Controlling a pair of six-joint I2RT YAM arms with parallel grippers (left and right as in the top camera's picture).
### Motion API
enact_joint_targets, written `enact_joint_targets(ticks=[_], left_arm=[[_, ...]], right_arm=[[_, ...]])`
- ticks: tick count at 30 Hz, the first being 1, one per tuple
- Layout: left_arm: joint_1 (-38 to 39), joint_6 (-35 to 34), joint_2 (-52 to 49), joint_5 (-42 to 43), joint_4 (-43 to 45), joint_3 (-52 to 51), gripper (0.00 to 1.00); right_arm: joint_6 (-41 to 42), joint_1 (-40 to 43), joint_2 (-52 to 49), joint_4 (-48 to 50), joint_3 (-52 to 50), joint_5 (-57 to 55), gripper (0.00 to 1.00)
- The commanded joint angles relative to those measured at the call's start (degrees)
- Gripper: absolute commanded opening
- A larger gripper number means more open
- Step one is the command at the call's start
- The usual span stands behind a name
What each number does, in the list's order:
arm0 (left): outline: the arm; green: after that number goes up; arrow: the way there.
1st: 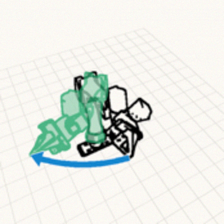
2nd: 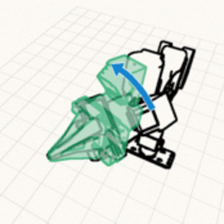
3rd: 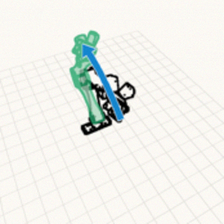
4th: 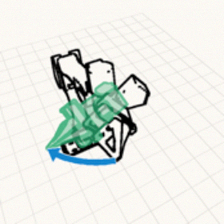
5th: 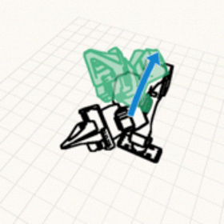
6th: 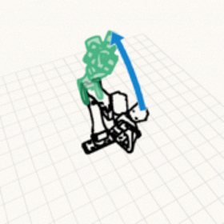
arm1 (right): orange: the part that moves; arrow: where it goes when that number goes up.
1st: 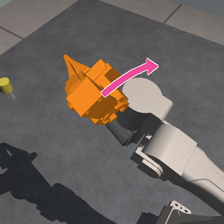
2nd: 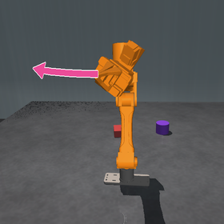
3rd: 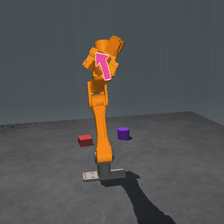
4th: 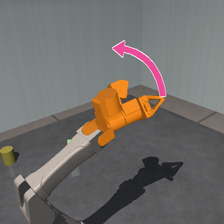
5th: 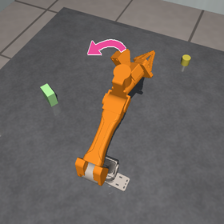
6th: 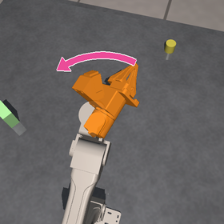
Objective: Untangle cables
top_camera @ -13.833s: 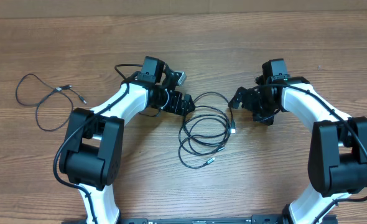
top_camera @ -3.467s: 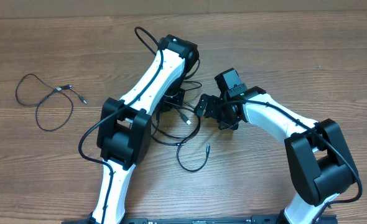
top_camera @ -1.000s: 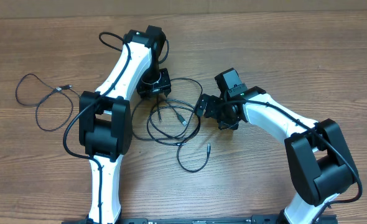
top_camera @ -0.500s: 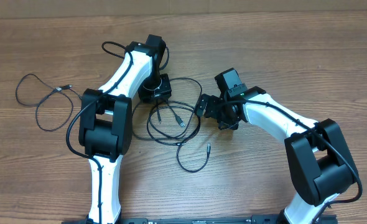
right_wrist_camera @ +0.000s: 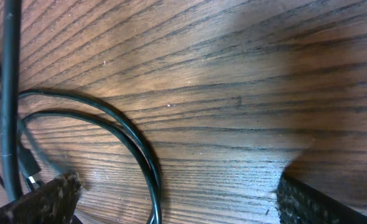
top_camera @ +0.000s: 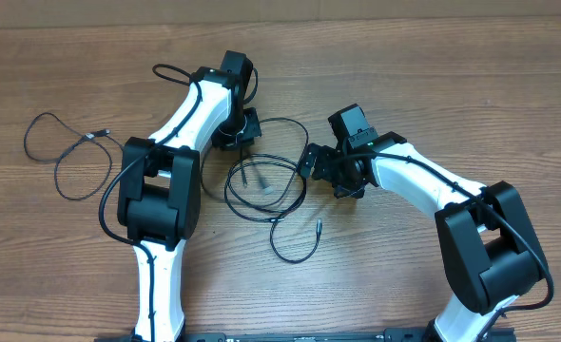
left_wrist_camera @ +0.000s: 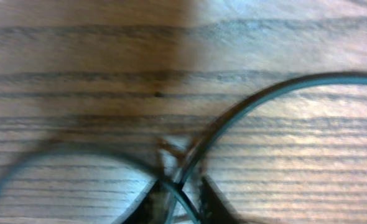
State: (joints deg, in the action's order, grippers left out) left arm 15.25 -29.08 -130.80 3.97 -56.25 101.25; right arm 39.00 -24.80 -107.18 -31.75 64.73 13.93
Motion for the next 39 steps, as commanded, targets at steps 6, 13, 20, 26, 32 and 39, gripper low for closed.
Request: enact_joint_targets(ticks=[6, 13, 20, 26, 32, 39], left_arm=[[0.2, 11.2, -2.6, -0.1, 3.9, -5.2, 0.04], [0.1, 13.2, -2.6, 0.1, 6.4, -5.2, 0.05], [0.1, 13.2, -2.6, 0.1, 6.8, -5.2, 0.04], [0.2, 13.2, -2.6, 0.2, 6.6, -5.2, 0.04], [0.2, 13.3, -2.6, 0.3, 5.9, -5.2, 0.09], [0.2, 13.3, -2.6, 0.3, 6.0, -5.2, 0.04]], right_arm=[[0.0, 0.1, -0.3, -0.3, -0.4, -1.9, 1.0], [0.0, 0.1, -0.3, -0.2, -0.4, -1.9, 1.0], [0.0, 0.1, -0.3, 0.0, -0.4, -1.9, 1.0], [0.0, 0.1, -0.3, 0.0, -0.4, -1.9, 1.0], [0.0, 0.1, -0.3, 0.9, -0.4, -1.9, 1.0], [0.0, 0.1, -0.3, 0.9, -0.4, -1.9, 1.0]])
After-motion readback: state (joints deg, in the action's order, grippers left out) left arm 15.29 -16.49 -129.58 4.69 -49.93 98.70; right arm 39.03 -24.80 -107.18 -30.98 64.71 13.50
